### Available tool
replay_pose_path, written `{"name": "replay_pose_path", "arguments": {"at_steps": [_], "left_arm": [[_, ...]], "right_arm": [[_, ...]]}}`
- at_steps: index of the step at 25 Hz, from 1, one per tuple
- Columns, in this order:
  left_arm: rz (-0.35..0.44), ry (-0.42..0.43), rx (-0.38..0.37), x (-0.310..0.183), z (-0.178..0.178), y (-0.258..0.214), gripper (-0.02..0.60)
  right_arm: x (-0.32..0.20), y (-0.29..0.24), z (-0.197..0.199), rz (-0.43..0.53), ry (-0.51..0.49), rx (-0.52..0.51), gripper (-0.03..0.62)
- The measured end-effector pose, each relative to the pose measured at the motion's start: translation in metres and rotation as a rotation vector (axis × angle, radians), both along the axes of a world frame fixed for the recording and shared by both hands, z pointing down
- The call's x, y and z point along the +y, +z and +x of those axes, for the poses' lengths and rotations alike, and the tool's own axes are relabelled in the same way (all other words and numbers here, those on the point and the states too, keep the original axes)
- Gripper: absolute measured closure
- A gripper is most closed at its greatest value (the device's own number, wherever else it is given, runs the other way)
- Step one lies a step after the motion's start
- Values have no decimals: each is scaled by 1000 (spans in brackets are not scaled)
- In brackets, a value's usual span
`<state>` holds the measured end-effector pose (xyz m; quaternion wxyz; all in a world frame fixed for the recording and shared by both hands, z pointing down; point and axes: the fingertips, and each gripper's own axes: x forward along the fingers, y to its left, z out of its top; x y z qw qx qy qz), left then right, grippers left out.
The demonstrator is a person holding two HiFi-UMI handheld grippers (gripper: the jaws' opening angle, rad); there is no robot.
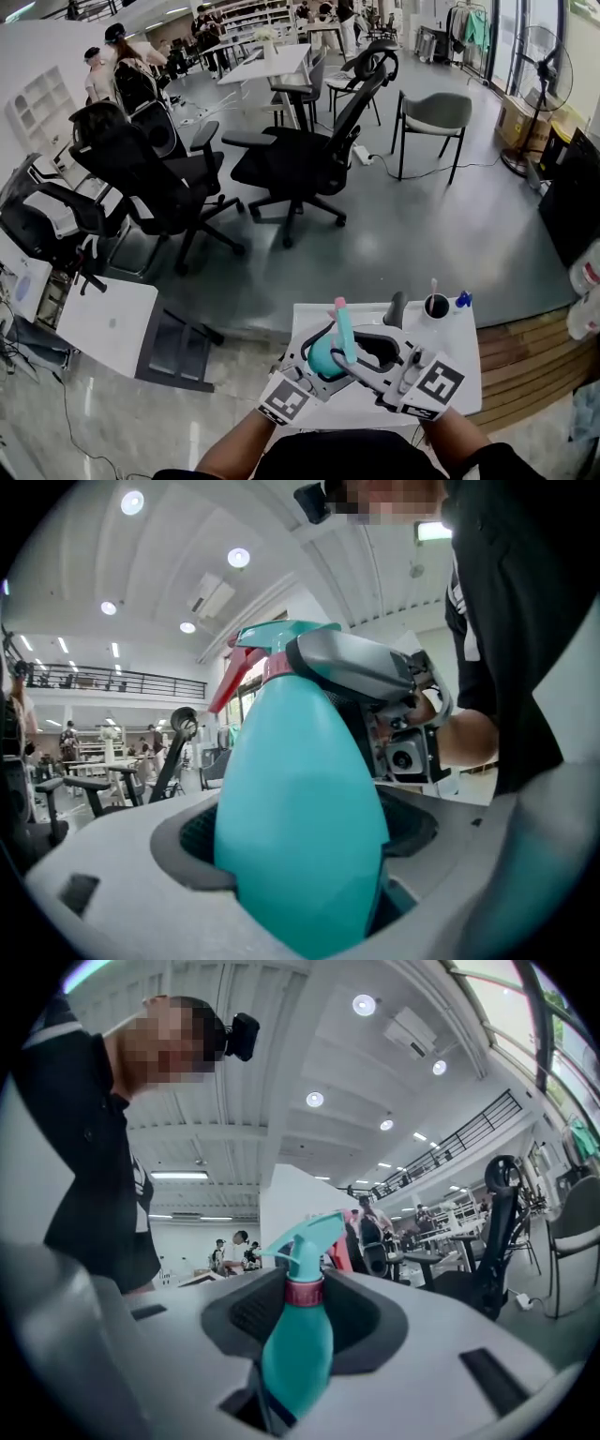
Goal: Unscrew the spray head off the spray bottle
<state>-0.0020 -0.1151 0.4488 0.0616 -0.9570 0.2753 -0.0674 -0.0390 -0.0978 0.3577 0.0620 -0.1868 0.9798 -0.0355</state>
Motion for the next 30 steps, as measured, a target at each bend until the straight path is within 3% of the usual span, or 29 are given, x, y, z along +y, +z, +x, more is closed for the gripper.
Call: {"name": "replay_pose_path", "arguments": {"at_steps": [5,11,14,16,18,22,26,30], "left_arm": [[-33,254,82,31,16,-20,150],[-57,533,130,73,23,-37,150],[-128,586,140,84,24,-36,150],[-154,507,143,72,23,-32,150],[-156,354,124,50,19,-24,150],[-116,64,16,8,2,0,150],[-78,-92,-65,-9,-8,13,150],[-68,-189,-99,-17,-8,14,150]], "right_arm": [[26,-17,-1,3,-170,-34,461],[55,-26,2,44,-377,-62,460],[61,-27,5,17,-432,-100,459],[51,-25,5,2,-374,-118,454],[34,-20,7,23,-250,-117,453],[8,-8,10,45,-36,-54,416],[-5,1,4,-28,55,-27,413],[-16,4,-2,-58,131,6,421]]}}
